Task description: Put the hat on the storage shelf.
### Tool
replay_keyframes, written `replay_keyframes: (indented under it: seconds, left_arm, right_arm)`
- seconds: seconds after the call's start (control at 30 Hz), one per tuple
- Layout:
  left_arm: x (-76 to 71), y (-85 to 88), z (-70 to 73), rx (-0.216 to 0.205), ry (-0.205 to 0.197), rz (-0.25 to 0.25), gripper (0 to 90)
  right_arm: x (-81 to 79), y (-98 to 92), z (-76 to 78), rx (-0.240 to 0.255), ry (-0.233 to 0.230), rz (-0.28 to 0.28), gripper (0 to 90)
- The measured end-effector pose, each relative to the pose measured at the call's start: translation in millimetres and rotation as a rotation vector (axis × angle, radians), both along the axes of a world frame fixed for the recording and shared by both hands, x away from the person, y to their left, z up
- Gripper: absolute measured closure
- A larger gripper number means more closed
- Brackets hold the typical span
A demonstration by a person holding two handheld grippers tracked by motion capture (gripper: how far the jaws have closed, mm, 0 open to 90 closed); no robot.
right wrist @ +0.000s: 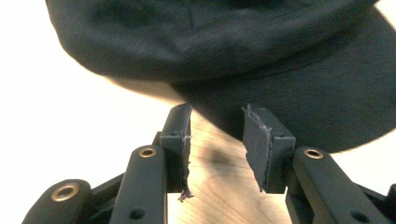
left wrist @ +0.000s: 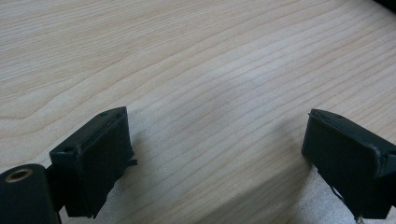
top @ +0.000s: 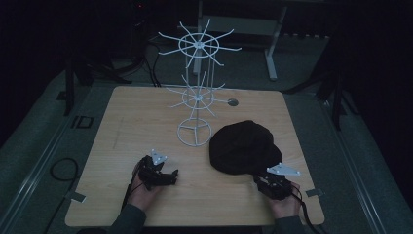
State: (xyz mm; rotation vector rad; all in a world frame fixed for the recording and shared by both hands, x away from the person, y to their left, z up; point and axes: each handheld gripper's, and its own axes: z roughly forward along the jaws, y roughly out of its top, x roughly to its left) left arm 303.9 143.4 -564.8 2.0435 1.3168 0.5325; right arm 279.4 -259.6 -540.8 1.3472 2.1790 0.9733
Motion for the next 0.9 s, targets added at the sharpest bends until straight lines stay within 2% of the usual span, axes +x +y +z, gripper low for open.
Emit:
replay_keyframes:
  seconds: [0.1, 0.27, 0.63, 0.9]
  left_arm:
    - [0.4, -0.8, 0.0, 0.000, -0.001, 0.006, 8.6]
    - [0.6, -1.1, -0.1, -0.002, -0.001, 0.008, 8.5]
    - [0.6, -1.1, -0.1, -0.001, -0.001, 0.009, 8.5]
    - [0.6, -1.2, -0.1, -0.001, -0.001, 0.009, 8.6]
  right_arm:
    - [1.9, 5.0, -2.9, -0.025, 0.003, 0.022, 60.9]
    - [1.3, 11.1, -3.4, -0.035, 0.000, 0.050, 60.0]
    - [0.5, 10.9, -1.7, -0.033, 0.003, 0.047, 60.7]
    - [-5.7, 15.7, 18.8, -0.010, -0.029, 0.047, 60.3]
